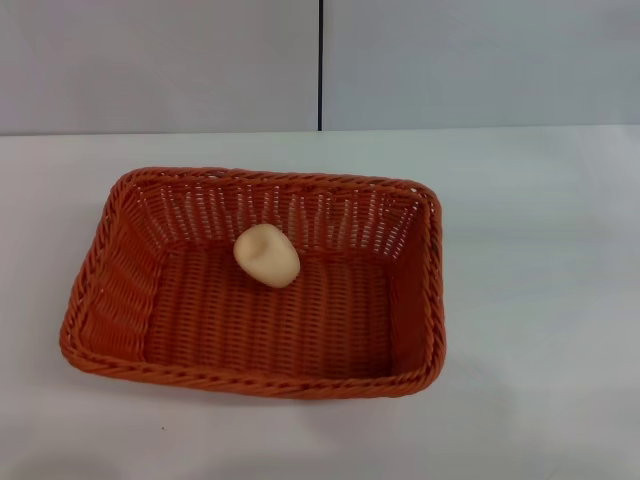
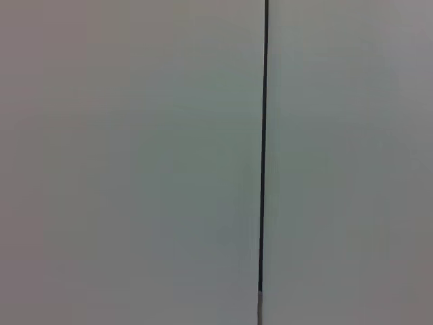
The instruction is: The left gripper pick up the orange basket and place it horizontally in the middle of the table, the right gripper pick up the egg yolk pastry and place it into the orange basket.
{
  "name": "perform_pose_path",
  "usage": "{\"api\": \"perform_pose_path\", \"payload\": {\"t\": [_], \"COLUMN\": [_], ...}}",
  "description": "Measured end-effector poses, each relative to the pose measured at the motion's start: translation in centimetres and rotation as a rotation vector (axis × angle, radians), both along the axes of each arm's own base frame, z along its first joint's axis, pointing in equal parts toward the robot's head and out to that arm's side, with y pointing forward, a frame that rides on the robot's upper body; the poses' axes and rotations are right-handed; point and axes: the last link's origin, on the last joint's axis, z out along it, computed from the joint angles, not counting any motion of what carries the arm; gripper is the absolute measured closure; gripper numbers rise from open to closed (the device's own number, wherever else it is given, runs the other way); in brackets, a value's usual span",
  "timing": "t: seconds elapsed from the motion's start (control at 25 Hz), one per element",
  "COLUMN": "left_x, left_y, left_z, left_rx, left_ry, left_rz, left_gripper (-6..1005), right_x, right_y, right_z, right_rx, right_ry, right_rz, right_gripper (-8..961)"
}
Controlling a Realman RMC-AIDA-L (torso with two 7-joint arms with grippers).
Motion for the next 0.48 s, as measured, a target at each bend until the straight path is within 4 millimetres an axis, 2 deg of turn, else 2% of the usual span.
{"api": "perform_pose_path", "payload": {"t": [0.28,0.48], "left_x": [0.3,0.3], "left_y": [0.3,0.1], "left_z": [-0.5,-0.6], "left_rx": [-0.012,-0.018], "left_ry": [-0.019,-0.022], "left_rz": [-0.013,-0.01], "left_gripper": [322,322], "right_x": [0.0,-0.3], "right_y": [-1.0,-0.7], "right_z": [-3.0,-3.3], "right_rx": [-0.039,-0.045], "right_ry": [0.029,0.03], "right_rz": [0.022,0.026], "right_gripper": [379,379]}}
